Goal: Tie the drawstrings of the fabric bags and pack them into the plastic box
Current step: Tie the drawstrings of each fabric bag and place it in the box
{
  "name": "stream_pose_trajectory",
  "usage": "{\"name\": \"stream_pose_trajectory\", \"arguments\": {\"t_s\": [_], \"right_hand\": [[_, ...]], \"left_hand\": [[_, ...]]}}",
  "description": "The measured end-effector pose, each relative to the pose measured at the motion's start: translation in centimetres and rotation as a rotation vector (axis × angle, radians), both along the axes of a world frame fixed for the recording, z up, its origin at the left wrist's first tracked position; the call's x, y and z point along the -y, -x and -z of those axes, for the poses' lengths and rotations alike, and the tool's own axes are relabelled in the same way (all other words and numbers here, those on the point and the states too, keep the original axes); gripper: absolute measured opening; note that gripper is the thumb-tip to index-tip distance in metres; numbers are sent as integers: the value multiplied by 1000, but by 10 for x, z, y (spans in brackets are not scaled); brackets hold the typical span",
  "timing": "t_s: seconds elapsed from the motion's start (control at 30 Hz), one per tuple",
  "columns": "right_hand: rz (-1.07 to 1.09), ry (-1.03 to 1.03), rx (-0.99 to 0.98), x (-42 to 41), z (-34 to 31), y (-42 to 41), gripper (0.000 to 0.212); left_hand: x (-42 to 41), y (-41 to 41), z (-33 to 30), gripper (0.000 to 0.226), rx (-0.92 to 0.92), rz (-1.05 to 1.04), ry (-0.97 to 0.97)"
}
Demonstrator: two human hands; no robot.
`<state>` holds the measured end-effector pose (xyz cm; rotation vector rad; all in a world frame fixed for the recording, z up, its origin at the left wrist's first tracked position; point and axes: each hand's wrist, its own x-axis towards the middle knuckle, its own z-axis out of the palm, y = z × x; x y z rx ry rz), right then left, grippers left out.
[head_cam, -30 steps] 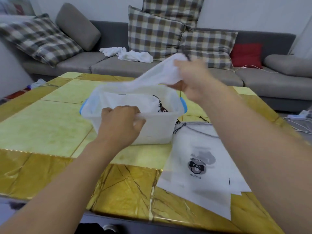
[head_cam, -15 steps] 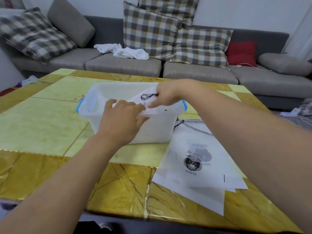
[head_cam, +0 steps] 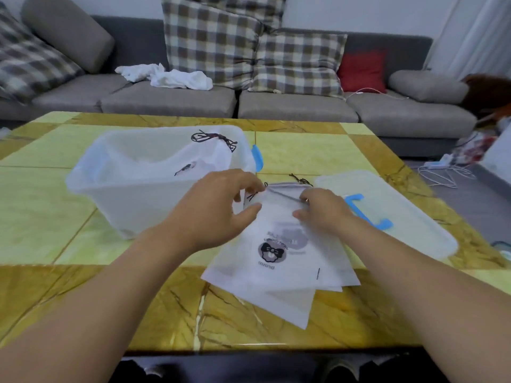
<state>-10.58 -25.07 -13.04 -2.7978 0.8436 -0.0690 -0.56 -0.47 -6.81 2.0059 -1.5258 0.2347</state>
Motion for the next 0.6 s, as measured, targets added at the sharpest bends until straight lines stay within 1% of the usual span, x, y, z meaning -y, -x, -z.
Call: {"name": "stream_pose_trajectory", "arguments": {"t_s": [0.03, 0.1, 0.17, 0.2, 0.27, 0.33, 0.37, 0.4, 0.43, 0.5, 0.53, 0.6], "right_hand": [[-10, 10, 18, 0, -1, 0, 16], [-102, -30, 39, 4, -13, 2, 33], [-220, -145, 74, 4, -44, 12, 37], [-265, -210, 76, 3, -62, 19, 33], [-329, -303, 62, -3, -94, 36, 16], [-393, -451, 97, -16, -110, 52, 3], [-428, -527, 127, -25, -113, 57, 2], [-450, -582, 161, -34, -113, 59, 3], [-455, -603, 199, -41, -110, 59, 4], [-440, -573, 301, -51, -99, 54, 14], [-408, -538, 363, -53, -93, 49, 19], [-294, -490, 456, -53, -82, 42, 24]], "left_hand": [[3, 0, 4, 33, -36, -7, -87], [6, -2, 13, 49, -62, -57, -219], [9, -6, 18, 58, -81, -114, -223], [10, -7, 18, 63, -106, -141, -193], [11, -3, 13, 82, -216, -174, -130], [10, 5, 5, 103, -382, -135, -118], [8, 10, 1, 105, -453, -109, -112], [6, 13, -3, 97, -504, -85, -108], [5, 14, -5, 77, -538, -57, -89], [1, 17, -13, 29, -573, -65, -49], [-1, 17, -15, 25, -602, -87, -31], [-8, 14, -14, 32, -637, -151, -11]]}}
